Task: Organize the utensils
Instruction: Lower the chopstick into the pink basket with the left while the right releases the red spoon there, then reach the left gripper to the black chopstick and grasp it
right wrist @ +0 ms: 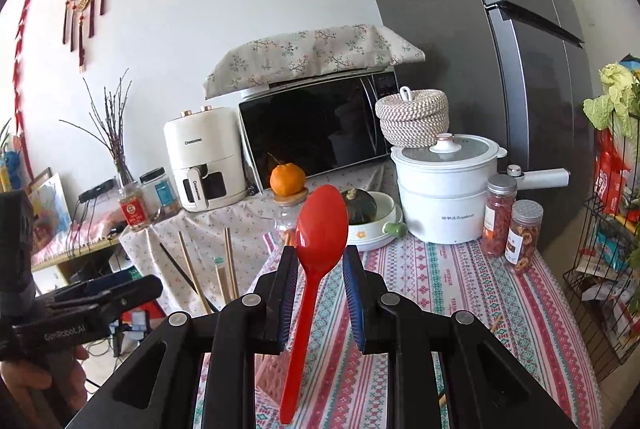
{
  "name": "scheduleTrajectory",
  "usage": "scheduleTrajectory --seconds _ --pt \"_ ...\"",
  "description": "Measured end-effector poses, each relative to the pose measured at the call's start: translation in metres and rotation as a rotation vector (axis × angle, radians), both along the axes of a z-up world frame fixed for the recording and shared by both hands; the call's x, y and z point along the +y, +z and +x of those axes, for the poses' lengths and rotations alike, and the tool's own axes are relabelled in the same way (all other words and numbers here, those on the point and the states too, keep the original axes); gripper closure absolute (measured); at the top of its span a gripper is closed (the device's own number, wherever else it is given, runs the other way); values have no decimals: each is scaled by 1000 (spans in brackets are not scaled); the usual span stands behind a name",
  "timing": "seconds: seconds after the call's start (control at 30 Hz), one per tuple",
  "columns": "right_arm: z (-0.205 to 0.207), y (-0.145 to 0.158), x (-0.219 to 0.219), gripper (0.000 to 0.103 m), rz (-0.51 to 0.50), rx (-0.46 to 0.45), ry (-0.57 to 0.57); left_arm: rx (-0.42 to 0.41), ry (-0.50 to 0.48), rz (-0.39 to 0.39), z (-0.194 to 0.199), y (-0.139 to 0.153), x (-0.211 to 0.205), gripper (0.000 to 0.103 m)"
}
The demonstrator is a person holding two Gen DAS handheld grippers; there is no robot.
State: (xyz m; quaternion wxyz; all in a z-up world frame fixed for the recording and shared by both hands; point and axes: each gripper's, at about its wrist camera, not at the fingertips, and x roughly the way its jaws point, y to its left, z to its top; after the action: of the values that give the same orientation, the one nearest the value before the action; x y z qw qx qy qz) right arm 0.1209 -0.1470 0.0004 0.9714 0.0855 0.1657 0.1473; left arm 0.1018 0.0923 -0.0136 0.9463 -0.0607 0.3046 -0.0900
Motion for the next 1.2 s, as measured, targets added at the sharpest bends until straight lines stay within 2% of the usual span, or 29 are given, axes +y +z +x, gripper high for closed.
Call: scheduleTrajectory --seconds 0.2,0.33,0.53,0.6,0.67,0.8,0.9,0.97,1.07,1.2 --pt "11 0 37 80 3 -61 -14 68 17 8 -8 -20 22 19" --pt "18 -9 61 80 -34 -95 -50 105 21 10 -10 -32 33 19" --pt "22 -33 82 79 -97 -67 -29 128 20 16 -10 -37 37 19" --pt "24 -37 81 74 -80 -37 -4 134 15 17 -10 -37 36 19" --pt "24 -36 75 63 -59 -22 3 135 9 15 -10 -36 33 19" --pt "20 -26 57 56 -57 -1 4 129 -13 24 -12 -33 24 18" --pt "15 -19 39 47 -63 29 -3 134 -36 42 -14 -32 13 17" --pt "13 -17 24 37 -71 66 -11 143 -53 47 -15 -33 5 17" --pt "9 -18 -3 28 -80 123 -44 166 -84 43 -18 -32 -9 16" --pt "11 -27 -43 20 -88 231 -115 170 -137 58 -23 -30 -34 15"
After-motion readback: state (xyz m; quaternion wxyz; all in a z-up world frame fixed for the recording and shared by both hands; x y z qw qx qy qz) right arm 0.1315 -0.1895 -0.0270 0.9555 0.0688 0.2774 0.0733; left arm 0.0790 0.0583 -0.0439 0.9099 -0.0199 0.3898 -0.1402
